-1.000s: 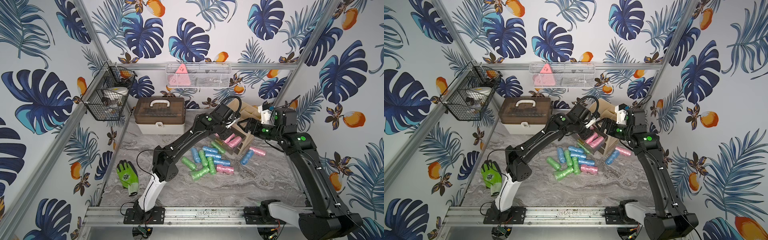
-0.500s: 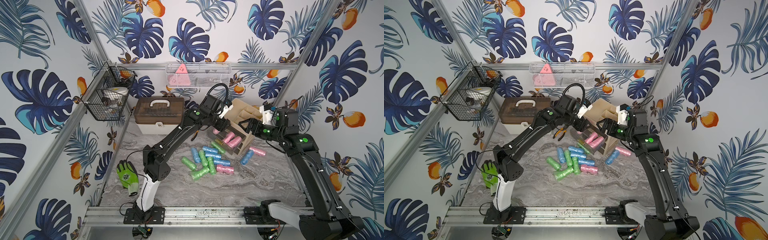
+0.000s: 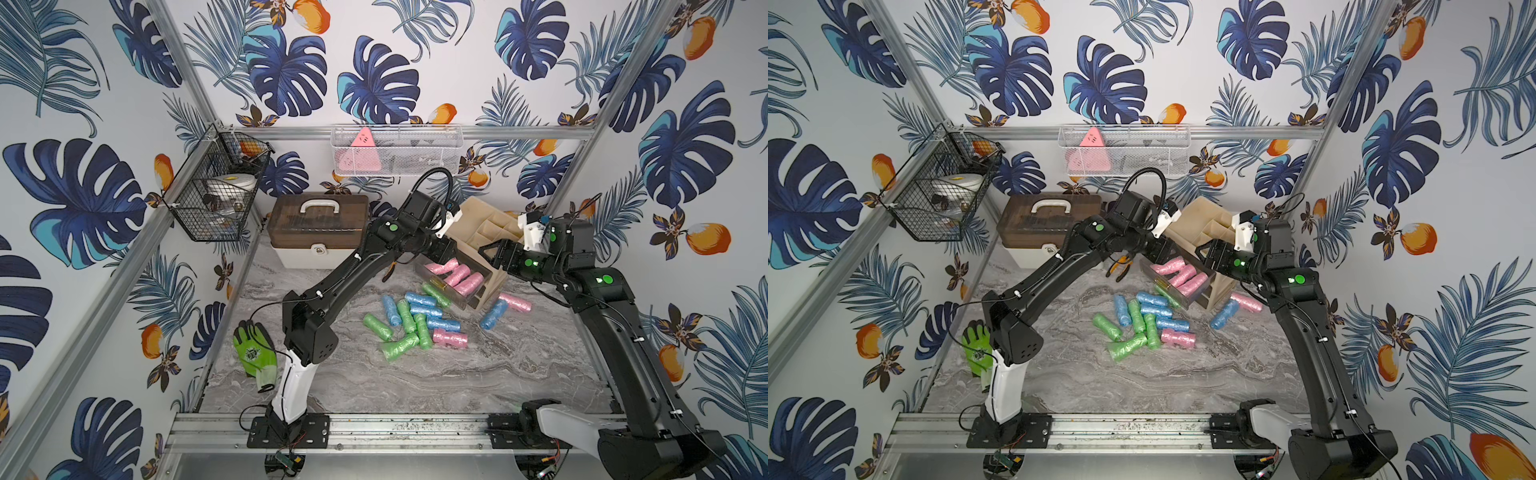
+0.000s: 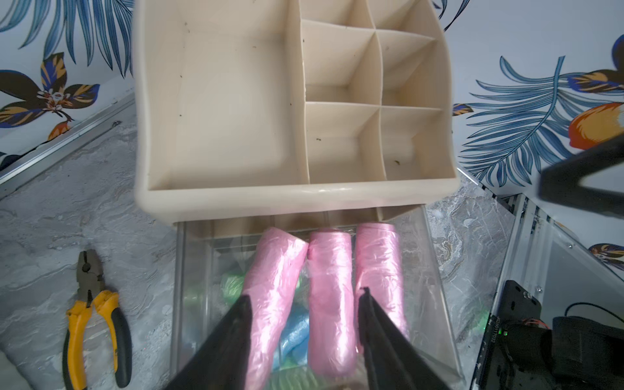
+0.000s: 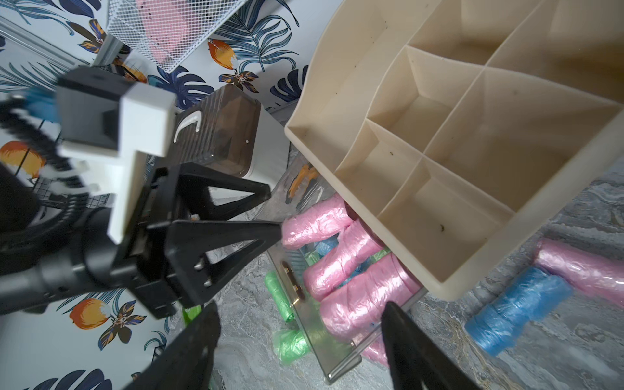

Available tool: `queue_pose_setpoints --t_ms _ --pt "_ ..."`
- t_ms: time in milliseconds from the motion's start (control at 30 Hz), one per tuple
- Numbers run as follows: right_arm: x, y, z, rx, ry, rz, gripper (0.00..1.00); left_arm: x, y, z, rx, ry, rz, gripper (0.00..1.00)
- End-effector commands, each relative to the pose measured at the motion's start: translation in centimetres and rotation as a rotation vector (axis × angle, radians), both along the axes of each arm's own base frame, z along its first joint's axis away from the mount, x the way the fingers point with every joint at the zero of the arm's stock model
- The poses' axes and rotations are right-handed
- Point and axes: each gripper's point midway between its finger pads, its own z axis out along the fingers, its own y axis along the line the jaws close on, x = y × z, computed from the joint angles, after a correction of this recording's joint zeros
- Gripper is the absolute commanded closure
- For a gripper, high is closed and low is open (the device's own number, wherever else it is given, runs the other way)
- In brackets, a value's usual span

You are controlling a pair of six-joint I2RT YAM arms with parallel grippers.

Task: Sort the rolls of trash bags by color and place them into the drawer
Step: Place the roll of trash bags in the drawer, then pick up the roll of trash bags from the center of the board.

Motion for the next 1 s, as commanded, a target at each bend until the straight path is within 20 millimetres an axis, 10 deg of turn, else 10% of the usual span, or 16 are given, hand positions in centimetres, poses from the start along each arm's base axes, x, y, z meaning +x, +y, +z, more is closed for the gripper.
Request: queue_pose_setpoints --t_ms 0,333,567,967 --pt "1.1 -0.9 0.2 -0.010 -0.015 -0.064 0.34 -0.4 1.2 1.4 -0.026 -0.004 0.060 0.46" --pt "5.0 -2.4 2.2 0.014 -0.074 -0.160 0.51 -7.9 4.1 -3.1 0.015 0.100 0.097 0.46" --pt "7.8 -3.7 3.1 0.023 -0.080 -0.188 0.54 -15.4 2.3 -8.6 0.154 0.009 -0.095 0.39" --pt "9.5 -5.2 0.0 0.109 0.005 -0.202 0.51 -18.5 -3.6 -14.6 0.321 -0.185 -0.423 0.37"
